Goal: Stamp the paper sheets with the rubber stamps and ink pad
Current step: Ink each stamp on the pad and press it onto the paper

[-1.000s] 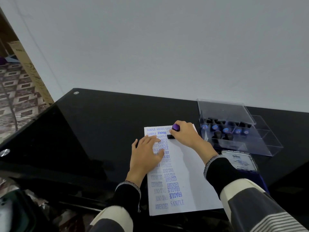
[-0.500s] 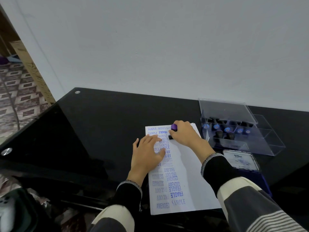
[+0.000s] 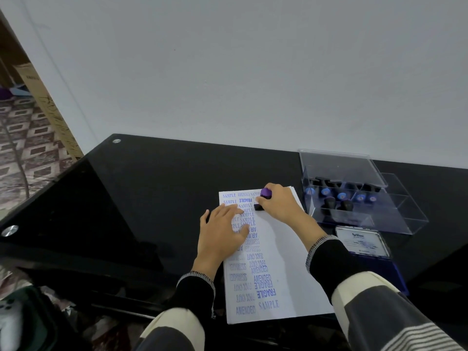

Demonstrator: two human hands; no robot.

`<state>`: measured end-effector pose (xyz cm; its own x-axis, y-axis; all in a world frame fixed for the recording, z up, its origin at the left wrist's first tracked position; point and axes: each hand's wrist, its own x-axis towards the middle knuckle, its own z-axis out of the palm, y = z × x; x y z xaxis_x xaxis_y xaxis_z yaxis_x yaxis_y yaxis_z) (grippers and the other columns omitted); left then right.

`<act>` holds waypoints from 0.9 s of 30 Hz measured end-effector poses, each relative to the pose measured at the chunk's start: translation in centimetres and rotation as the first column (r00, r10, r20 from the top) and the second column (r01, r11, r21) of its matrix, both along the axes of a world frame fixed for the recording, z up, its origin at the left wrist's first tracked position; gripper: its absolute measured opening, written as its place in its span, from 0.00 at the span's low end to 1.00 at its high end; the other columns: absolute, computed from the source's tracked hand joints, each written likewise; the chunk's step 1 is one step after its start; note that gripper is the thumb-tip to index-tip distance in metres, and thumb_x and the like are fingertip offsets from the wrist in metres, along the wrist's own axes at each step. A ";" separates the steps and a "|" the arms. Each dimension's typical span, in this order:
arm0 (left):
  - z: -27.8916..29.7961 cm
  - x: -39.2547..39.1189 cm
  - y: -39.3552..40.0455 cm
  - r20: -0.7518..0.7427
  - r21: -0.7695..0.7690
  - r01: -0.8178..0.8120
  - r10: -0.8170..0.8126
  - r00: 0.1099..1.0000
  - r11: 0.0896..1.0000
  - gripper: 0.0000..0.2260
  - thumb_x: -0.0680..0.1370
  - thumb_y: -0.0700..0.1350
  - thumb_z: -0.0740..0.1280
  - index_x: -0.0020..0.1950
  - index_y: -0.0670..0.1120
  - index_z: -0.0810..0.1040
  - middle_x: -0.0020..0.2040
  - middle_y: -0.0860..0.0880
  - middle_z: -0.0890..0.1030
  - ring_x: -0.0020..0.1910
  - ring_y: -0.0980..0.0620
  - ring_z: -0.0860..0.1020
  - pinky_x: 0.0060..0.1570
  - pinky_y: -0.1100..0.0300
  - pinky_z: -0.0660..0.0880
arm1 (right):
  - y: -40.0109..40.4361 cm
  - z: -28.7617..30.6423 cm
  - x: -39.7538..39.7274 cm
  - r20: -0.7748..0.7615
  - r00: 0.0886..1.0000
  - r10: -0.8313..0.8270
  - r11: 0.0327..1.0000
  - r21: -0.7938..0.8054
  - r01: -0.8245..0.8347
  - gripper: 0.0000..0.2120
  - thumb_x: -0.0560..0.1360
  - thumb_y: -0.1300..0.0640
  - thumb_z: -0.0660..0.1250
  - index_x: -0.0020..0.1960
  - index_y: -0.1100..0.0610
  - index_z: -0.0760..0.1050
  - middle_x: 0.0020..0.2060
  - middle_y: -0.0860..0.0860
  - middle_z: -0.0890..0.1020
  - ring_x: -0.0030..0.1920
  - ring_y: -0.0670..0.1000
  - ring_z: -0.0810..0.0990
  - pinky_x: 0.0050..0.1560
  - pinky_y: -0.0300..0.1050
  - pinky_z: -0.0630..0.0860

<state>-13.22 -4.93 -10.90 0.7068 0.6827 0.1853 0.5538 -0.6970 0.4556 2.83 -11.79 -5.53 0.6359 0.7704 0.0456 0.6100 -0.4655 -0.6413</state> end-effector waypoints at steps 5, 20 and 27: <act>0.0 -0.1 0.1 -0.002 -0.003 0.005 -0.005 1.000 1.000 0.19 0.77 0.61 0.61 0.67 0.60 0.70 0.72 0.61 0.66 0.74 0.60 0.59 0.75 0.51 0.45 | -1.8 -0.5 0.9 -0.347 0.870 -0.349 0.826 0.324 0.461 0.13 0.76 0.53 0.65 0.37 0.54 0.65 0.37 0.54 0.74 0.36 0.51 0.73 0.41 0.46 0.78; -0.1 0.0 0.0 0.012 -0.005 0.000 0.000 1.000 1.000 0.19 0.77 0.61 0.62 0.67 0.60 0.70 0.72 0.61 0.67 0.73 0.60 0.60 0.74 0.51 0.45 | -4.0 -3.3 -0.7 -0.629 0.740 -0.237 0.677 0.440 0.590 0.05 0.79 0.60 0.62 0.45 0.59 0.71 0.38 0.53 0.76 0.37 0.46 0.76 0.50 0.45 0.79; -0.1 0.1 0.1 -0.004 -0.009 0.007 -0.007 1.000 1.000 0.19 0.77 0.61 0.61 0.67 0.60 0.70 0.72 0.61 0.66 0.74 0.59 0.59 0.75 0.51 0.45 | -4.0 -3.6 -0.9 -0.528 0.795 -0.300 0.747 0.389 0.540 0.06 0.78 0.54 0.63 0.45 0.55 0.71 0.47 0.61 0.78 0.48 0.57 0.80 0.50 0.48 0.78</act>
<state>-13.15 -4.83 -11.04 0.7126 0.6790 0.1766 0.5502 -0.6971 0.4597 1.93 -15.82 -9.09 0.9338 0.3578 -0.0018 0.0555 -0.1498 -0.9872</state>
